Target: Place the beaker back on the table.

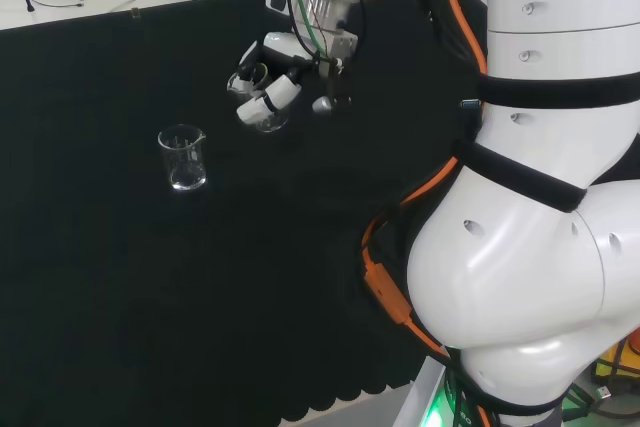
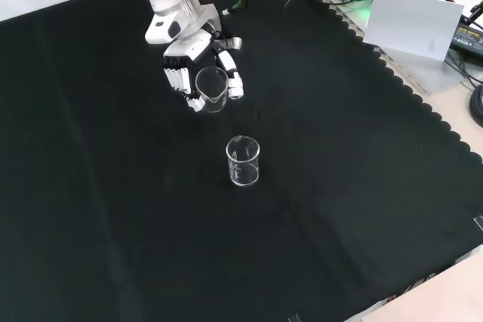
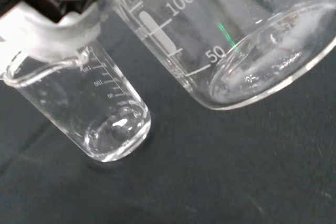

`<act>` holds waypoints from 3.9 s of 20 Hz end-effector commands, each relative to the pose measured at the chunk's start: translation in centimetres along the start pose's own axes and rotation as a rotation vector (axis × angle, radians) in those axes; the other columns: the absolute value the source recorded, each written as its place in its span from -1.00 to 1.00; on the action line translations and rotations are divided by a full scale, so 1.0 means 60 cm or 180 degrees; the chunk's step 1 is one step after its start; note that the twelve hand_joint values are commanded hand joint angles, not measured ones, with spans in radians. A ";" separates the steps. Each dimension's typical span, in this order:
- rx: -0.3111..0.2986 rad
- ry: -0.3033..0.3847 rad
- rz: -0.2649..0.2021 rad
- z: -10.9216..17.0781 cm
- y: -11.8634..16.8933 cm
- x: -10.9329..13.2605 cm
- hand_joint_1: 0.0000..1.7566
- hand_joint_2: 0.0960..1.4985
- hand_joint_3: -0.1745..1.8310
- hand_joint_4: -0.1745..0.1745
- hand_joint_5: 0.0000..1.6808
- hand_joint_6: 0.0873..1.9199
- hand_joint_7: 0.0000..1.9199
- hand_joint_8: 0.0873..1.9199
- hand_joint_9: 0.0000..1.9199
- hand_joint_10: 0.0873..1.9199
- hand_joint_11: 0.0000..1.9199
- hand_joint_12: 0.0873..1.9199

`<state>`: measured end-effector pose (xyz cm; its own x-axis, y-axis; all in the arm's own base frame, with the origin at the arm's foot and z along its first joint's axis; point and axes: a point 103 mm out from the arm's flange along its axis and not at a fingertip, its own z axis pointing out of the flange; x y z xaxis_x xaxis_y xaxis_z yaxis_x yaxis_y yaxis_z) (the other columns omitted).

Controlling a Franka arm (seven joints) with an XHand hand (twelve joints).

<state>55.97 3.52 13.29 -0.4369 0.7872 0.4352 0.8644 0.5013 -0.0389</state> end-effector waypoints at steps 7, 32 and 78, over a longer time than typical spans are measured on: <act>-0.0087 0.0027 0.0079 0.057 0.003 -0.041 0.31 -0.28 -0.03 0.49 0.48 -0.23 0.73 -0.80 0.49 -0.26 0.40 -0.24; -0.0251 0.0339 0.0200 0.111 0.007 -0.061 0.32 -0.25 -0.08 0.20 0.50 -0.28 0.66 -0.81 0.42 -0.37 0.40 -0.24; 0.0238 0.0265 0.0400 0.077 -0.033 -0.070 -0.20 -0.31 -0.37 -0.20 -0.58 -0.93 -0.70 -0.46 -0.80 -0.29 -1.00 0.15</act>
<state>55.42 1.14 6.46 -0.2990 0.8085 0.5069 0.8823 0.4366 -0.1760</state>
